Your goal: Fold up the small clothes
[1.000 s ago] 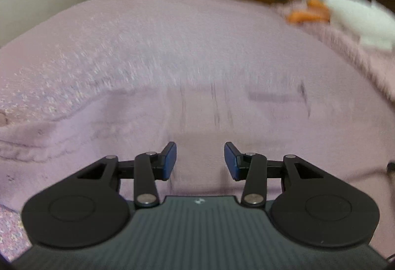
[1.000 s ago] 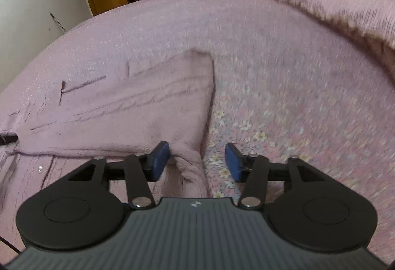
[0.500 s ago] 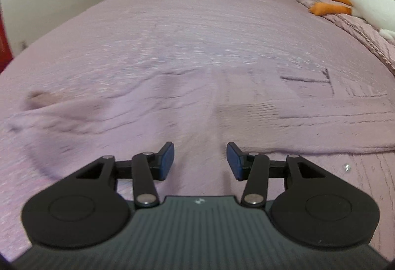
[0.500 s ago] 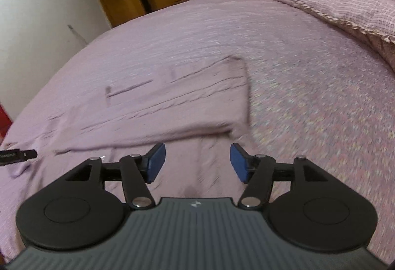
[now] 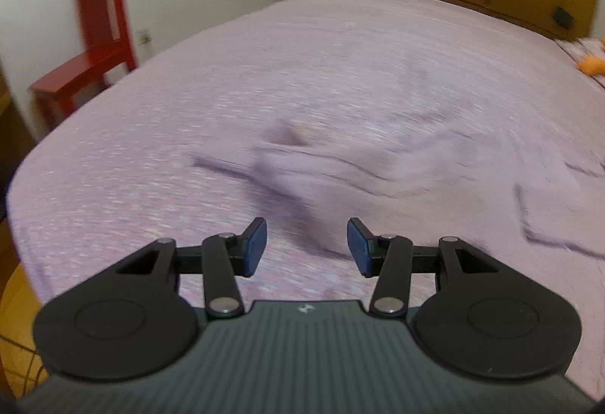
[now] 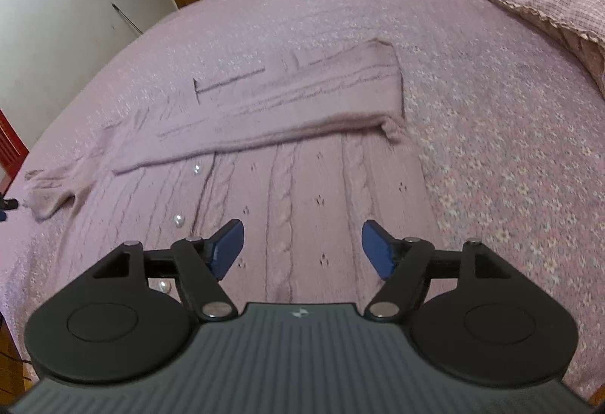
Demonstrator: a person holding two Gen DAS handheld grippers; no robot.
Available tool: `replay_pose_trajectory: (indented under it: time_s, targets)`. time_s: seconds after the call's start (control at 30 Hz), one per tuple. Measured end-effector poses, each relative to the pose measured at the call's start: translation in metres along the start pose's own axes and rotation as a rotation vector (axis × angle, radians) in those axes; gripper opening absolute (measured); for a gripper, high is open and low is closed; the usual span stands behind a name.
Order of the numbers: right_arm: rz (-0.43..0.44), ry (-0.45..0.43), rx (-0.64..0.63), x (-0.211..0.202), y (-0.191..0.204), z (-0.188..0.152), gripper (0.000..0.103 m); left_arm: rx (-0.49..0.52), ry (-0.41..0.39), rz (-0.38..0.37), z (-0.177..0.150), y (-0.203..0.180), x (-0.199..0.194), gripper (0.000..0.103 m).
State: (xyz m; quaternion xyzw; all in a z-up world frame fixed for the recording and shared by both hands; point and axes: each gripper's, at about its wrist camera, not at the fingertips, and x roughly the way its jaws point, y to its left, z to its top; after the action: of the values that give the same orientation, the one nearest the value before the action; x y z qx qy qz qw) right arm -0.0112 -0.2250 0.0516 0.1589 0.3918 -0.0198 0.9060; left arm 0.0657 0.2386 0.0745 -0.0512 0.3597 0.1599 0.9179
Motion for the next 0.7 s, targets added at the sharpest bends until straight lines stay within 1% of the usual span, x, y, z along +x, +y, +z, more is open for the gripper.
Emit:
replay_pose_trajectory:
  time_s: [0.1,0.13,0.2,0.23,0.37,0.5,0.6,0.7]
  targets:
    - [-0.035,0.029,0.009,0.011,0.0,-0.006,0.076,-0.045,-0.004,0.022,0.008,0.022,0.006,0.049]
    - [-0.046,0.039,0.007,0.015,0.001,-0.009,0.076,-0.065,-0.002,0.03,0.01,0.027,0.011,0.051]
    - [-0.066,0.066,0.003,0.024,0.001,-0.013,0.076,-0.116,-0.001,0.043,0.011,0.034,0.022,0.066]
    - [-0.075,0.071,-0.003,0.027,0.001,-0.016,0.076,-0.149,0.004,0.045,0.011,0.036,0.029,0.068]
    - [-0.084,0.066,-0.024,0.033,0.005,-0.019,0.082,-0.264,0.04,0.009,0.009,0.04,0.056,0.068]
    - [-0.084,0.059,-0.027,0.034,0.005,-0.02,0.083,-0.354,0.035,-0.048,0.009,0.037,0.078,0.068]
    - [-0.076,0.052,-0.024,0.034,0.003,-0.021,0.083,-0.378,0.012,-0.078,0.01,0.03,0.092,0.068]
    - [-0.068,0.05,-0.017,0.033,0.001,-0.02,0.083,-0.364,-0.013,-0.059,0.014,0.02,0.105,0.067]
